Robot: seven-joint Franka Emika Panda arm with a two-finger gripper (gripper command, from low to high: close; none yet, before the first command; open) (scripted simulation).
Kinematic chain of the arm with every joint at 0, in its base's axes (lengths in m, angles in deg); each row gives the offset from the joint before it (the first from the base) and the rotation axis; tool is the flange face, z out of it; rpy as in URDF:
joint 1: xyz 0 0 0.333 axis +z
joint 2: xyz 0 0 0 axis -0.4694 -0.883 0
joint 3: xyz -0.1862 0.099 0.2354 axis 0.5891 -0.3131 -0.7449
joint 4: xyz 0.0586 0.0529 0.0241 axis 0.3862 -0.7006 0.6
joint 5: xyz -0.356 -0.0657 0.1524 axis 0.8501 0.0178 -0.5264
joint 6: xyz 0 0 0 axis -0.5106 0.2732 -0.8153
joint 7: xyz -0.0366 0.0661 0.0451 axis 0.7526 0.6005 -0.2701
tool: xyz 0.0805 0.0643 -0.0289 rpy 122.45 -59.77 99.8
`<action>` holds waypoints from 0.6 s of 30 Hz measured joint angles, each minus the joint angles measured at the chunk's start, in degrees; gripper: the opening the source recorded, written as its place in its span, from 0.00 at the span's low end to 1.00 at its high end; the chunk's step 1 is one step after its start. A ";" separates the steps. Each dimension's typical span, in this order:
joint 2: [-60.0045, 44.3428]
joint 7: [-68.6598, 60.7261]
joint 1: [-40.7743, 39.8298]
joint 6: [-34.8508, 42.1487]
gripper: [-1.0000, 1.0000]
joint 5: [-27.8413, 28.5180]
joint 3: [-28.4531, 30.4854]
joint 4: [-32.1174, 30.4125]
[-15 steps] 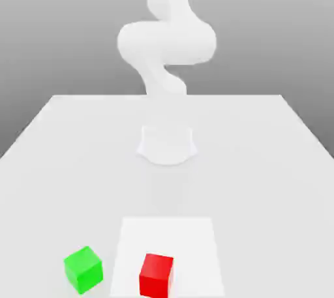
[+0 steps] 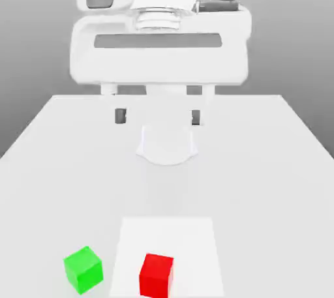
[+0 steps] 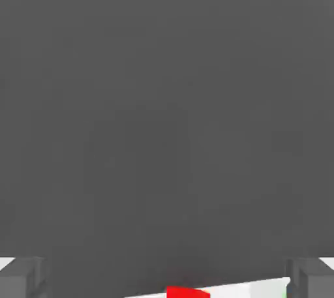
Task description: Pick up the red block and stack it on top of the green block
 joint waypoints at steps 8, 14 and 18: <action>-16.62 2.84 -0.51 -6.28 0.50 0.15 0.12 -2.81; -29.08 3.78 -0.58 -14.68 0.50 0.40 0.24 -2.32; -30.73 3.85 -0.54 -16.08 0.00 0.47 0.29 -2.08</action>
